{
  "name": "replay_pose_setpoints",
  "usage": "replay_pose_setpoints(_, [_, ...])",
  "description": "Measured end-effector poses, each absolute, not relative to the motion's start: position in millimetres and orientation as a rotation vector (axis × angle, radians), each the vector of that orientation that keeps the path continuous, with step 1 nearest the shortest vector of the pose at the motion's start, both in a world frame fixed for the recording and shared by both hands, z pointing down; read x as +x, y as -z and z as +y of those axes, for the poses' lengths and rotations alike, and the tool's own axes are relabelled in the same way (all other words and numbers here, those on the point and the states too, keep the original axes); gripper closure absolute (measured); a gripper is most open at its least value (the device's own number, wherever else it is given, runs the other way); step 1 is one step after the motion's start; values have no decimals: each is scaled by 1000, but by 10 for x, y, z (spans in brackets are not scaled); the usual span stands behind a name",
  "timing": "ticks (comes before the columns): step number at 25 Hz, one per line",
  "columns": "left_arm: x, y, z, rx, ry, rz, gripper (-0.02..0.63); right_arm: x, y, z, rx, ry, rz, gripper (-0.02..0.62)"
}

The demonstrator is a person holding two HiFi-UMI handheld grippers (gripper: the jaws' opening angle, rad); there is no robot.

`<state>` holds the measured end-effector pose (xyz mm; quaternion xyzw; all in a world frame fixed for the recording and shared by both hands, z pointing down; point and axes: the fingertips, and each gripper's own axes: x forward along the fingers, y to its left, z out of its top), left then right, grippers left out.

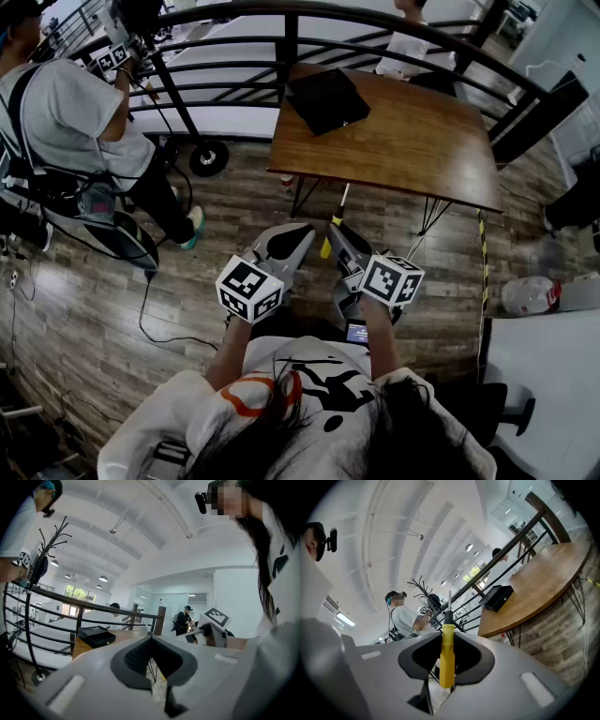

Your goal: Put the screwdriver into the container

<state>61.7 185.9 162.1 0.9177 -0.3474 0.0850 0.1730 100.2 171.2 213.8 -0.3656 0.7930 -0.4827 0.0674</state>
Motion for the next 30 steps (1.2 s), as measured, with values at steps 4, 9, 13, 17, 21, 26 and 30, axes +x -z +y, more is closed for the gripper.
replay_pose_setpoints(4, [617, -1634, 1752, 2606, -242, -974, 606, 991, -2164, 1598, -1104, 1461, 2377, 495])
replay_pose_setpoints(9, [578, -1669, 1637, 2612, -249, -956, 606, 967, -2196, 1460, -1112, 1472, 2326, 495])
replay_pose_setpoints(13, [524, -1691, 1509, 2615, -251, -947, 606, 931, -2224, 1338, -1130, 1468, 2319, 495])
replay_pose_setpoints(17, [459, -1724, 1397, 2625, -256, -924, 606, 867, -2278, 1213, -1147, 1475, 2300, 495])
replay_pose_setpoints(21, [345, -1730, 1351, 2638, -255, -904, 606, 764, -2286, 1150, -1160, 1467, 2288, 495])
replay_pose_setpoints(26, [249, -1770, 1333, 2645, -258, -866, 606, 678, -2312, 1156, -1189, 1465, 2271, 495])
replay_pose_setpoints(30, [233, -1846, 1259, 2648, -254, -834, 606, 663, -2373, 1104, -1220, 1462, 2274, 495])
